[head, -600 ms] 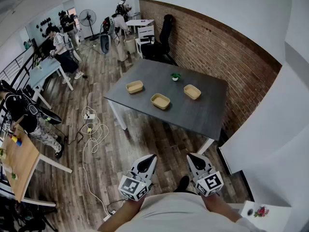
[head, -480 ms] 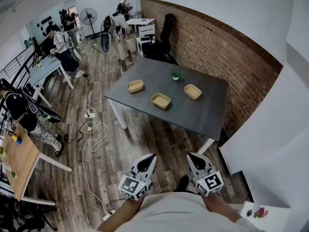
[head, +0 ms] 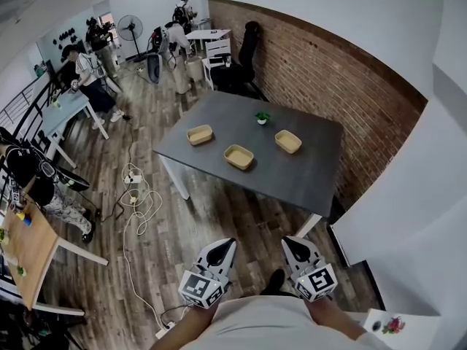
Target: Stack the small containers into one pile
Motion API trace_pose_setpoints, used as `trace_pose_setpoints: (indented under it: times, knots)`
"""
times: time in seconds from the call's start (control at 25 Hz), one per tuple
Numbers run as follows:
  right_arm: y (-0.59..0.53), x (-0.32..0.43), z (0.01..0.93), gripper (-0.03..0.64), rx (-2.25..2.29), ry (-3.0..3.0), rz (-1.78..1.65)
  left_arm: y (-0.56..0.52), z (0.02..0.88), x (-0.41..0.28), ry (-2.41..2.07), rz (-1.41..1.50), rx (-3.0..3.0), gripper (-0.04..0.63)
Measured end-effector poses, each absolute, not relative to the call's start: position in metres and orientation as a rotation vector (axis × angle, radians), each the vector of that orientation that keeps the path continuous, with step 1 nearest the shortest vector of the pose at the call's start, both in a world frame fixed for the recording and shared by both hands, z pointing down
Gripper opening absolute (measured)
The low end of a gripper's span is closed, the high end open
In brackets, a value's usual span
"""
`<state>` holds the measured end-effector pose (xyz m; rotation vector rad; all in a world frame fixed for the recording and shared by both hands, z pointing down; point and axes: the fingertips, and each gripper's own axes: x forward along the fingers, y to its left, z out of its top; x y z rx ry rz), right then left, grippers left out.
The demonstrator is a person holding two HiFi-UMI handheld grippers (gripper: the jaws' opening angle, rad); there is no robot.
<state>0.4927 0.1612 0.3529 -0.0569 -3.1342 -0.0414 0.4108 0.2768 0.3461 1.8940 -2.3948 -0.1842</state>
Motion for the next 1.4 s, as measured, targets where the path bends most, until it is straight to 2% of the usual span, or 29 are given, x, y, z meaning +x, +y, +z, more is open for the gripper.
trace_pose_setpoints:
  times: [0.44,0.96,1.4]
  knots:
    - [0.113,0.478,0.369,0.006,-0.033,-3.092,-0.002,0.233,0.353,0.397,-2.376,-0.189,1.854,0.011]
    - [-0.016,0.444,0.398,0.138,-0.051,-3.041,0.094,0.116,0.361,0.360,-2.377,-0.145,1.842,0.011]
    - [-0.094,0.425,0.402,0.170,-0.044,-3.020,0.104,0.032,0.347,0.340,-2.401,-0.098,1.922,0.011]
